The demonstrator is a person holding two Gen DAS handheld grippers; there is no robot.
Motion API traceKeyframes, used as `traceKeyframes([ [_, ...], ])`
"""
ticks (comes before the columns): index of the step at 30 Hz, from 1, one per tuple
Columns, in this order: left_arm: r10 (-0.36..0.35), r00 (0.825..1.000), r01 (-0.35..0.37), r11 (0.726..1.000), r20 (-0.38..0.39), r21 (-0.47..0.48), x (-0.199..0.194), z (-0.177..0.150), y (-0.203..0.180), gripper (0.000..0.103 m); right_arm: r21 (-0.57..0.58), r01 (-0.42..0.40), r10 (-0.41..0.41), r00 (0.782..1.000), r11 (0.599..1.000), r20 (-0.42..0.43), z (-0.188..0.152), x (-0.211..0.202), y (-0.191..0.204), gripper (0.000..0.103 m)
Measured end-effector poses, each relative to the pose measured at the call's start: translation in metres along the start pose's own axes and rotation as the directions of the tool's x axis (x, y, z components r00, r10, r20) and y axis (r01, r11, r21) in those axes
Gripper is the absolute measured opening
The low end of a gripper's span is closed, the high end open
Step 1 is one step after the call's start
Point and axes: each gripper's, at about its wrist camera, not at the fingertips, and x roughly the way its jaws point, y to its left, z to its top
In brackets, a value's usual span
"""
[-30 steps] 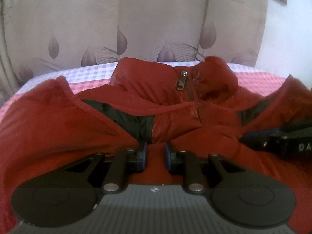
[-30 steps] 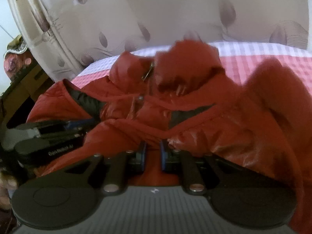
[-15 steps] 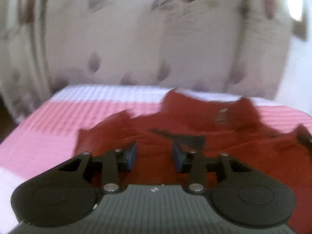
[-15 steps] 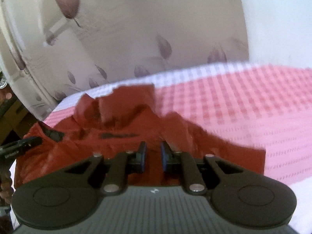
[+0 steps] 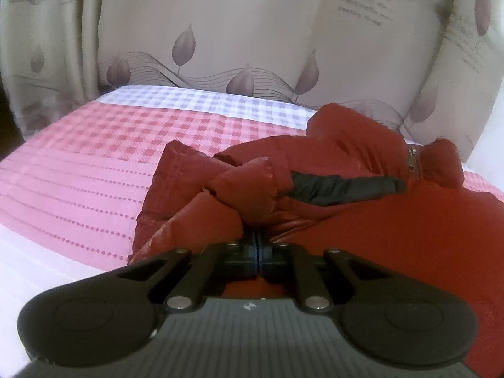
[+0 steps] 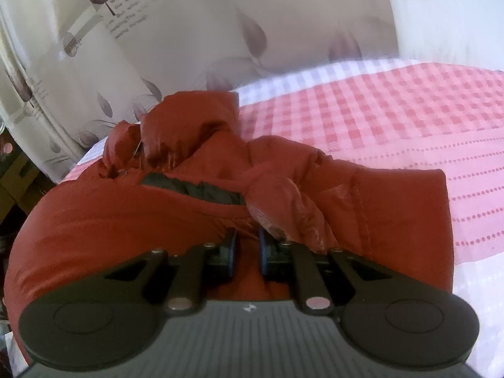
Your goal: Fold large clothes
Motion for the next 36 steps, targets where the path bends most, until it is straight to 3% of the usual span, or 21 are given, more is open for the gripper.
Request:
traceKeyframes([
  [5, 0.022, 0.999, -0.023, 0.999, 0.031, 0.036, -0.02, 0.01, -0.004, 0.012, -0.011, -0.001, 0.001, 1.0, 1.0, 0.017, 0.005, -0.012, 0.003, 0.014],
  [8, 0.046, 0.992, -0.052, 0.997, 0.116, 0.049, -0.041, 0.02, 0.001, 0.013, -0.016, -0.058, 0.06, 0.99, 0.998, 0.126, 0.008, -0.042, 0.005, 0.016],
  [11, 0.094, 0.99, -0.1, 0.994, 0.106, 0.053, -0.036, 0.032, 0.008, 0.013, -0.024, -0.116, 0.119, 0.975, 0.993, 0.189, 0.005, -0.063, 0.008, 0.016],
  [13, 0.121, 0.99, -0.125, 0.99, 0.073, 0.059, -0.026, 0.034, 0.011, 0.016, -0.063, -0.122, 0.131, 0.974, 0.991, 0.187, -0.003, -0.068, 0.015, 0.016],
  [17, 0.118, 0.993, -0.119, 0.992, 0.015, 0.05, -0.014, 0.026, 0.017, 0.017, -0.14, -0.047, 0.065, 0.99, 0.989, 0.128, -0.024, -0.055, 0.023, 0.015],
  [20, 0.123, 0.992, -0.123, 0.991, -0.002, 0.053, -0.006, 0.015, 0.017, 0.018, -0.058, -0.072, 0.078, 0.993, 0.996, 0.093, -0.029, -0.04, 0.007, 0.014],
  [26, 0.165, 0.986, -0.165, 0.982, 0.016, 0.093, -0.007, 0.013, 0.008, 0.017, -0.031, -0.071, 0.073, 0.995, 0.997, 0.068, -0.025, -0.041, 0.006, 0.014],
  [32, 0.192, 0.978, -0.2, 0.973, 0.082, 0.114, -0.032, 0.018, 0.006, 0.024, -0.071, -0.128, 0.139, 0.973, 0.989, 0.186, -0.035, -0.084, 0.021, 0.022],
  [36, 0.21, 0.97, -0.228, 0.962, 0.122, 0.149, -0.044, 0.018, 0.004, 0.033, -0.117, -0.126, 0.149, 0.965, 0.985, 0.216, -0.051, -0.103, 0.03, 0.036],
])
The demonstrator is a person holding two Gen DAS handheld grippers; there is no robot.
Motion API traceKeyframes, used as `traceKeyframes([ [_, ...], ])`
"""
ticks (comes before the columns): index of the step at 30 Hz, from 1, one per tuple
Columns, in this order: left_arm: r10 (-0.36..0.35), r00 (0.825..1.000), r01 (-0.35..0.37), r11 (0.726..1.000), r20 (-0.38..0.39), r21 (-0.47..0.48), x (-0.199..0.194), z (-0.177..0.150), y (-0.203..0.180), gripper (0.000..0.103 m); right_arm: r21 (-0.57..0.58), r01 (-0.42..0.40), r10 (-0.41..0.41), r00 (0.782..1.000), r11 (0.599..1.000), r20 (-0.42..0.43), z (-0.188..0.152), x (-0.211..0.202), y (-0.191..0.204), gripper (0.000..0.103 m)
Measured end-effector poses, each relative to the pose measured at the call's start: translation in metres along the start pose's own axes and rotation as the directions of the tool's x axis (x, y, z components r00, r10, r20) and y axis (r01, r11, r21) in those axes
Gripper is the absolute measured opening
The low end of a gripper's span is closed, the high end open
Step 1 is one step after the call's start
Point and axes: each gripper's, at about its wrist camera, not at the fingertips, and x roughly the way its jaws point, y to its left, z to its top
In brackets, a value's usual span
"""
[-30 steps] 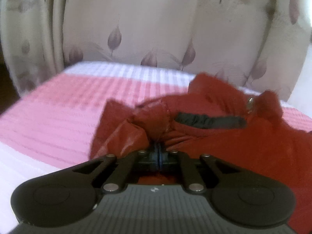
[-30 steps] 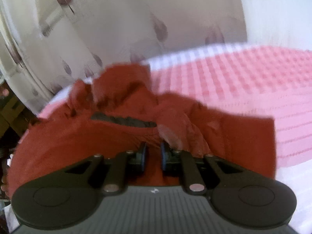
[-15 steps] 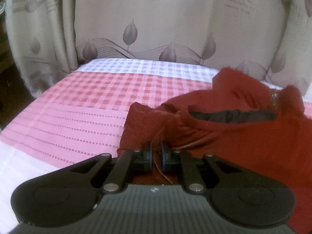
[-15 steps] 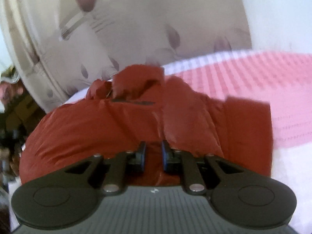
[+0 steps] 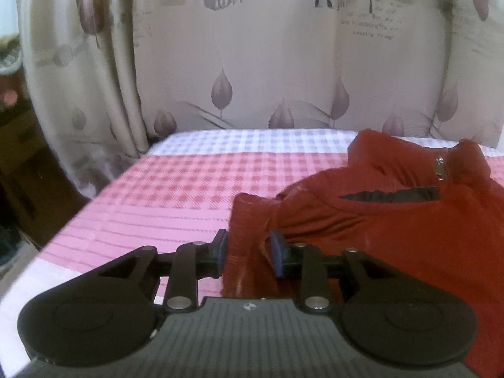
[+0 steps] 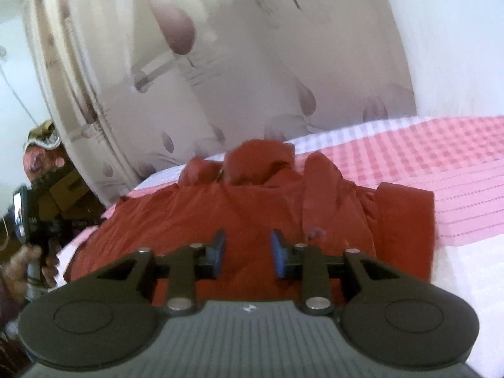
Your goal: Fold large clothes
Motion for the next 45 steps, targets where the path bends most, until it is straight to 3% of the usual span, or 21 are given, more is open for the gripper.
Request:
traceKeyframes([
  [4, 0.021, 1.0, -0.021, 0.999, 0.012, 0.03, -0.009, -0.002, -0.001, 0.044, -0.095, 0.046, -0.045, 0.999, 0.994, 0.014, -0.016, -0.012, 0.016, 0.058],
  [6, 0.028, 0.999, -0.028, 0.999, 0.016, 0.036, -0.012, -0.004, 0.001, 0.049, -0.112, 0.05, -0.049, 0.999, 0.992, 0.012, -0.021, -0.014, 0.021, 0.058],
  [8, 0.034, 0.999, -0.035, 0.999, 0.01, 0.027, -0.013, -0.006, 0.006, 0.063, -0.117, 0.065, -0.064, 0.998, 0.991, 0.017, -0.025, -0.015, 0.022, 0.061],
  [10, 0.041, 0.999, -0.041, 0.999, 0.014, 0.014, -0.015, -0.008, 0.011, 0.07, -0.112, 0.073, -0.07, 0.997, 0.991, 0.028, -0.026, -0.017, 0.021, 0.068],
  [13, 0.055, 0.998, -0.055, 0.998, 0.008, 0.028, -0.014, -0.01, 0.016, 0.072, -0.089, 0.078, -0.075, 0.997, 0.993, 0.031, -0.028, -0.018, 0.019, 0.069],
  [18, 0.015, 1.0, -0.015, 1.0, -0.02, 0.016, -0.007, -0.013, 0.026, 0.08, -0.081, 0.095, -0.093, 0.995, 0.992, 0.03, -0.031, -0.017, 0.021, 0.071],
  [23, -0.115, 0.993, 0.115, 0.993, -0.007, 0.012, 0.001, -0.02, 0.039, 0.079, -0.094, 0.103, -0.101, 0.995, 0.99, 0.026, -0.035, -0.017, 0.026, 0.074],
  [26, -0.223, 0.974, 0.219, 0.972, -0.037, -0.082, 0.012, -0.023, 0.059, 0.077, -0.088, 0.101, -0.099, 0.995, 0.991, 0.027, -0.035, -0.018, 0.025, 0.074],
  [30, -0.35, 0.936, 0.334, 0.922, -0.05, -0.198, 0.024, -0.027, 0.081, 0.07, -0.082, 0.103, -0.101, 0.995, 0.991, 0.027, -0.035, -0.018, 0.027, 0.074],
  [33, -0.363, 0.93, 0.346, 0.917, -0.057, -0.199, 0.031, -0.029, 0.084, 0.078, -0.078, 0.09, -0.088, 0.996, 0.993, 0.022, -0.036, -0.017, 0.029, 0.074],
  [35, -0.359, 0.933, 0.346, 0.919, -0.041, -0.188, 0.033, -0.03, 0.087, 0.089, -0.083, 0.086, -0.085, 0.996, 0.993, 0.019, -0.036, -0.016, 0.031, 0.074],
  [36, -0.376, 0.925, 0.36, 0.913, -0.051, -0.193, 0.035, -0.03, 0.089, 0.092, -0.086, 0.083, -0.082, 0.996, 0.993, 0.017, -0.036, -0.016, 0.033, 0.074],
  [39, -0.497, 0.863, 0.469, 0.856, -0.094, -0.217, 0.045, -0.035, 0.092, 0.094, -0.092, 0.072, -0.071, 0.997, 0.993, 0.013, -0.037, -0.017, 0.037, 0.075],
  [40, -0.538, 0.835, 0.506, 0.834, -0.118, -0.22, 0.048, -0.036, 0.091, 0.094, -0.095, 0.069, -0.068, 0.998, 0.993, 0.013, -0.037, -0.018, 0.039, 0.075],
  [42, -0.633, 0.757, 0.574, 0.763, -0.16, -0.297, 0.059, -0.037, 0.091, 0.088, -0.1, 0.06, -0.059, 0.998, 0.993, 0.013, -0.037, -0.018, 0.042, 0.075],
  [44, -0.666, 0.73, 0.597, 0.731, -0.154, -0.329, 0.066, -0.036, 0.089, 0.073, -0.1, 0.049, -0.048, 0.999, 0.994, 0.008, -0.037, -0.017, 0.046, 0.075],
  [45, -0.692, 0.705, 0.624, 0.709, -0.153, -0.328, 0.069, -0.035, 0.086, 0.066, -0.102, 0.045, -0.045, 0.999, 0.994, 0.006, -0.038, -0.016, 0.049, 0.075],
])
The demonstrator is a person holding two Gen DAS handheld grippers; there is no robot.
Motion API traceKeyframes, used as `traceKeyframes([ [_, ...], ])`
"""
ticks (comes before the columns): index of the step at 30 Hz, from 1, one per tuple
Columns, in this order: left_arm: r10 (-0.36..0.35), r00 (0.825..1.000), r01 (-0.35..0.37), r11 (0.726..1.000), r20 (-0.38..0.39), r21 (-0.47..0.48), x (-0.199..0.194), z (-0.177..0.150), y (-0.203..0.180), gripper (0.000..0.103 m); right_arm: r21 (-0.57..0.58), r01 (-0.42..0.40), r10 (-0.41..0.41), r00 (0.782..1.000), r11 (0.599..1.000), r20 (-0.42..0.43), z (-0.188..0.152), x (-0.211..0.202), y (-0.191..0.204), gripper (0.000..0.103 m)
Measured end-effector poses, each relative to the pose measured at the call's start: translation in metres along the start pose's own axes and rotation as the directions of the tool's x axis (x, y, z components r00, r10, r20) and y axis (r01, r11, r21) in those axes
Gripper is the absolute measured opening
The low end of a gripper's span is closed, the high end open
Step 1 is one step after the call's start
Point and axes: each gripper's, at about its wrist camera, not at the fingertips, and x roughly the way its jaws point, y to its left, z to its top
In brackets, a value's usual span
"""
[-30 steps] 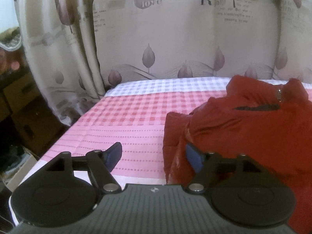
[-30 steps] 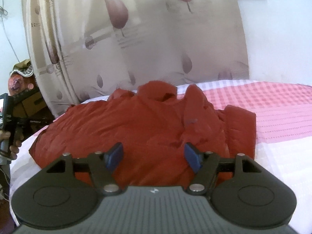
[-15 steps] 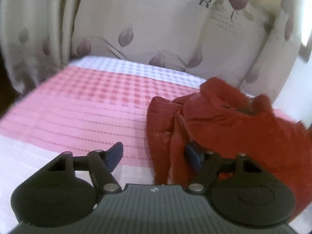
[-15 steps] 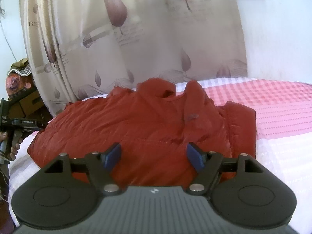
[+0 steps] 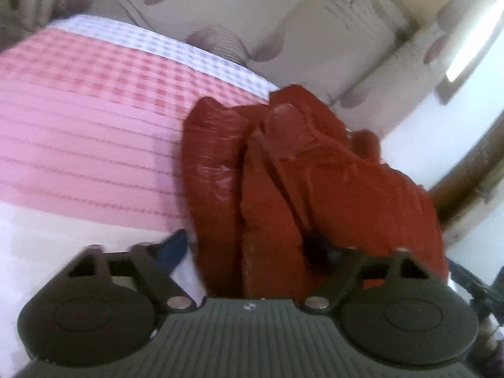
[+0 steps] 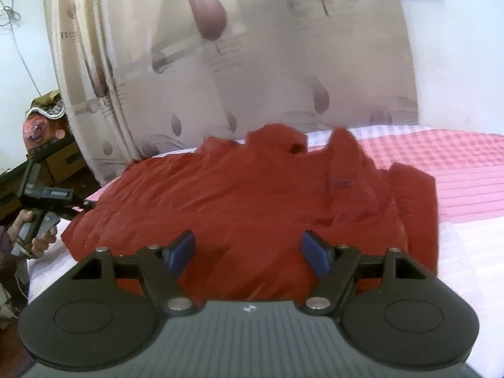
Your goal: Fold large clothes
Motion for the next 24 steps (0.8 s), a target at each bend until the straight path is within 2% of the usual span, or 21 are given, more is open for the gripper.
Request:
traceKeyframes([
  [4, -0.043, 0.998, 0.042, 0.999, 0.037, 0.025, 0.004, -0.003, -0.001, 0.043, -0.01, -0.016, 0.016, 1.0, 1.0, -0.004, 0.001, 0.003, 0.01, 0.075],
  [7, -0.069, 0.993, 0.072, 0.997, 0.095, -0.024, -0.008, -0.01, 0.001, 0.032, -0.031, -0.035, 0.035, 0.999, 0.999, 0.009, 0.005, 0.001, 0.02, 0.075],
  [10, -0.098, 0.985, 0.107, 0.993, 0.141, -0.057, -0.017, -0.02, 0.003, 0.029, -0.036, -0.077, 0.079, 0.996, 0.996, 0.043, 0.012, -0.005, 0.03, 0.075],
  [15, -0.132, 0.979, 0.149, 0.984, 0.158, -0.1, -0.023, -0.025, 0.013, 0.03, -0.086, -0.162, 0.167, 0.985, 0.983, 0.05, 0.03, 0.004, 0.054, 0.075],
  [16, -0.129, 0.98, 0.145, 0.985, 0.153, -0.099, -0.022, -0.024, 0.013, 0.032, -0.111, -0.177, 0.182, 0.982, 0.978, 0.041, 0.036, 0.011, 0.063, 0.074],
  [17, -0.124, 0.982, 0.139, 0.985, 0.145, -0.1, -0.02, -0.022, 0.013, 0.036, -0.136, -0.168, 0.173, 0.985, 0.976, 0.023, 0.042, 0.019, 0.072, 0.068],
  [18, -0.118, 0.984, 0.132, 0.986, 0.136, -0.1, -0.019, -0.022, 0.013, 0.038, -0.159, -0.154, 0.156, 0.988, 0.975, -0.002, 0.049, 0.03, 0.081, 0.041],
  [19, -0.111, 0.985, 0.125, 0.987, 0.129, -0.099, -0.018, -0.021, 0.013, 0.043, -0.176, -0.163, 0.157, 0.987, 0.971, -0.043, 0.059, 0.045, 0.091, 0.022],
  [21, -0.1, 0.987, 0.115, 0.986, 0.124, -0.123, -0.015, -0.018, 0.018, 0.057, -0.216, -0.176, 0.162, 0.984, 0.96, -0.078, 0.07, 0.07, 0.107, 0.022],
  [23, -0.123, 0.986, 0.138, 0.982, 0.114, -0.132, -0.013, -0.017, 0.02, 0.074, -0.256, -0.134, 0.108, 0.988, 0.957, -0.114, 0.075, 0.093, 0.119, 0.021],
  [24, -0.131, 0.985, 0.145, 0.982, 0.112, -0.12, -0.013, -0.016, 0.019, 0.077, -0.251, -0.122, 0.088, 0.986, 0.96, -0.143, 0.079, 0.109, 0.119, 0.02],
])
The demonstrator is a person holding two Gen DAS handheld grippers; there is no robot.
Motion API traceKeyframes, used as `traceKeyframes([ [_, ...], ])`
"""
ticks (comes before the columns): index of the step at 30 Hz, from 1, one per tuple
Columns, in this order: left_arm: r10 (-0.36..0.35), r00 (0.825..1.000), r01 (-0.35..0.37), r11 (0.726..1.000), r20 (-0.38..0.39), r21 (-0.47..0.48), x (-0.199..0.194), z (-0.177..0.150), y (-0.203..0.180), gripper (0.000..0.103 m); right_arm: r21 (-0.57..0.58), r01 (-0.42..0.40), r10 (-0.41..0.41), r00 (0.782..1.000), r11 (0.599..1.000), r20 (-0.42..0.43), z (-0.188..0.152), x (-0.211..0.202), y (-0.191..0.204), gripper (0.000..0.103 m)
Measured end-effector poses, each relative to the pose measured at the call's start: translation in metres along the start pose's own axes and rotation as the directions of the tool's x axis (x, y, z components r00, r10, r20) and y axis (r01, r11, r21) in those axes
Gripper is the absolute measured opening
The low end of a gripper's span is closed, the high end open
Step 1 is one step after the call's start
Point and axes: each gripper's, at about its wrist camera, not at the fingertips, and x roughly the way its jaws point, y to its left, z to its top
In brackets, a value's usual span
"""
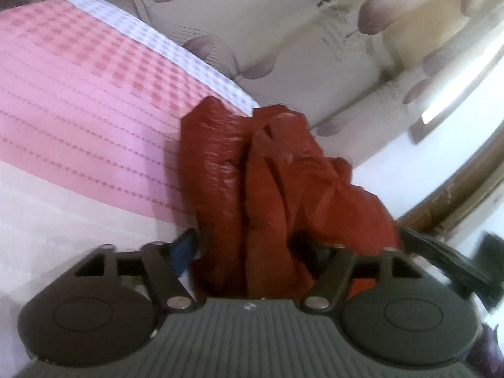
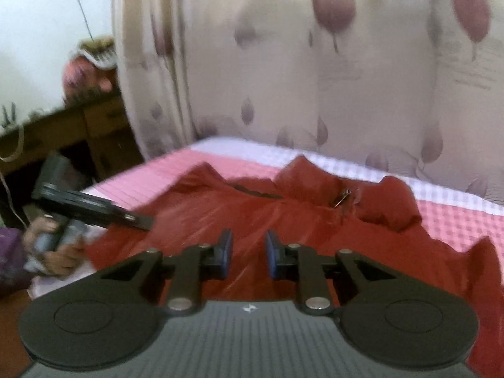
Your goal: Fold large clothes
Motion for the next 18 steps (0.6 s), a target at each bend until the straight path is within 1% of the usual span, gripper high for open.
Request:
traceKeyframes([
  [2, 0.002, 1.0, -0.001, 0.999, -0.022, 0.048, 0.003, 0.0, -0.007, 0.085, -0.025, 0.056, -0.057, 0.997, 0.998, -0.061, 0.005, 0.024, -0.002, 0.02],
  [3, 0.008, 1.0, -0.006, 0.997, -0.03, 0.071, 0.005, -0.001, -0.011, 0.085, -0.053, 0.098, -0.102, 0.991, 0.994, -0.087, 0.006, 0.035, -0.002, 0.019],
  [4, 0.02, 0.999, -0.017, 0.995, -0.033, 0.094, 0.006, -0.002, -0.015, 0.082, -0.045, 0.116, -0.12, 0.987, 0.992, -0.105, 0.006, 0.042, -0.006, 0.019],
  [5, 0.027, 0.999, -0.023, 0.994, -0.038, 0.11, 0.007, -0.003, -0.018, 0.071, -0.011, 0.114, -0.114, 0.985, 0.993, -0.128, 0.005, 0.048, -0.012, 0.019],
  [6, 0.02, 0.999, -0.015, 0.994, -0.042, 0.109, 0.008, -0.005, -0.018, 0.064, 0.012, 0.111, -0.108, 0.984, 0.994, -0.139, 0.003, 0.053, -0.017, 0.019],
  [8, 0.001, 1.0, -0.001, 0.996, -0.005, 0.095, 0.004, -0.007, -0.017, 0.044, 0.058, 0.105, -0.095, 0.982, 0.993, -0.161, -0.002, 0.063, -0.026, 0.018],
  [9, -0.007, 1.0, 0.006, 0.997, 0.007, 0.081, 0.002, -0.008, -0.018, 0.04, 0.085, 0.094, -0.079, 0.982, 0.992, -0.17, -0.004, 0.066, -0.029, 0.018],
  [11, -0.017, 1.0, 0.016, 0.999, 0.024, 0.038, -0.001, -0.008, -0.021, 0.029, 0.164, 0.073, -0.044, 0.984, 0.984, -0.174, -0.008, 0.073, -0.039, 0.018],
  [13, -0.036, 0.998, 0.036, 0.999, 0.057, 0.002, -0.006, -0.008, -0.031, 0.025, 0.224, 0.052, -0.011, 0.984, 0.973, -0.179, -0.013, 0.079, -0.048, 0.018],
  [15, -0.08, 0.992, 0.084, 0.996, 0.097, -0.029, -0.014, -0.008, -0.043, 0.024, 0.267, 0.035, 0.013, 0.984, 0.963, -0.176, -0.016, 0.084, -0.053, 0.018],
  [17, -0.127, 0.981, 0.133, 0.991, 0.146, -0.032, -0.018, -0.009, -0.063, 0.024, 0.306, 0.016, 0.037, 0.986, 0.952, -0.164, -0.022, 0.082, -0.056, 0.018],
  [18, -0.122, 0.98, 0.126, 0.992, 0.159, -0.012, -0.017, -0.011, -0.072, 0.024, 0.321, 0.003, 0.05, 0.986, 0.947, -0.157, -0.022, 0.081, -0.059, 0.018],
])
